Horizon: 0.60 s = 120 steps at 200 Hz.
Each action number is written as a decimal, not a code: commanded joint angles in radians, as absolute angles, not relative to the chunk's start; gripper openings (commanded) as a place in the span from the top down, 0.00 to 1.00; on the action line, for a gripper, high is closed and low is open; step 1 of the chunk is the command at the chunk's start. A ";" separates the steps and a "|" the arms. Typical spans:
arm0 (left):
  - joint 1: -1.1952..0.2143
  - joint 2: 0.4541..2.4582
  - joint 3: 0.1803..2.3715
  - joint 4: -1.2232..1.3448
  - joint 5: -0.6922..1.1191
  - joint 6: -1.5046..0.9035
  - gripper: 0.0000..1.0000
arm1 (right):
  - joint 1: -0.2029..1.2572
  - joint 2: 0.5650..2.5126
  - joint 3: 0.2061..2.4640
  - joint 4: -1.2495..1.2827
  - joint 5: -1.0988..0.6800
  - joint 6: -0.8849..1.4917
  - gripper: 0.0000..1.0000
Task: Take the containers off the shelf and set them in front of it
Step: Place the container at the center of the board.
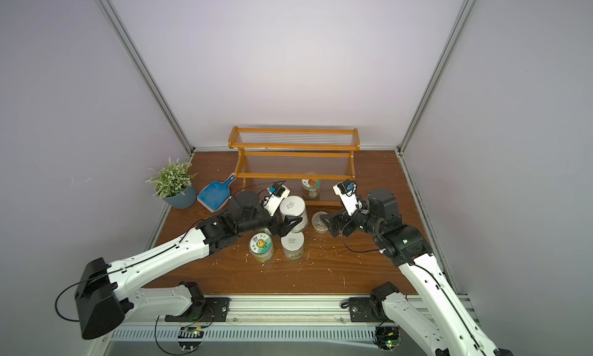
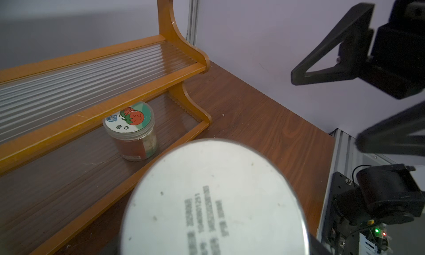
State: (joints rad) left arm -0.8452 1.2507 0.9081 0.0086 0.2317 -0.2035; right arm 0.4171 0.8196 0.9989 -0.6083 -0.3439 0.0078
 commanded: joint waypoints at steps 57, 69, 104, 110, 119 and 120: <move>-0.859 1.407 1.018 0.146 0.405 -0.159 0.14 | 0.411 0.765 1.131 -0.903 -0.478 0.089 0.01; -0.863 1.428 1.024 0.157 0.420 -0.161 0.14 | 0.411 0.754 1.143 -0.933 -0.470 0.103 0.01; -0.898 1.459 1.026 0.147 0.416 -0.139 0.14 | 0.411 0.720 1.181 -0.979 -0.414 0.123 0.01; -0.908 1.459 1.020 0.146 0.410 -0.131 0.14 | 0.411 0.717 1.190 -0.985 -0.398 0.123 0.01; -0.926 1.461 1.015 0.142 0.399 -0.118 0.14 | 0.411 0.718 1.199 -0.994 -0.383 0.120 0.01; -0.928 1.461 1.015 0.141 0.397 -0.116 0.14 | 0.411 0.719 1.199 -0.996 -0.383 0.119 0.01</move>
State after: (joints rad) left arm -0.8825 1.4685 1.0004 0.1013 0.3843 -0.1570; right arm 0.4145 0.7311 1.1473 -0.9489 -0.4213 0.0994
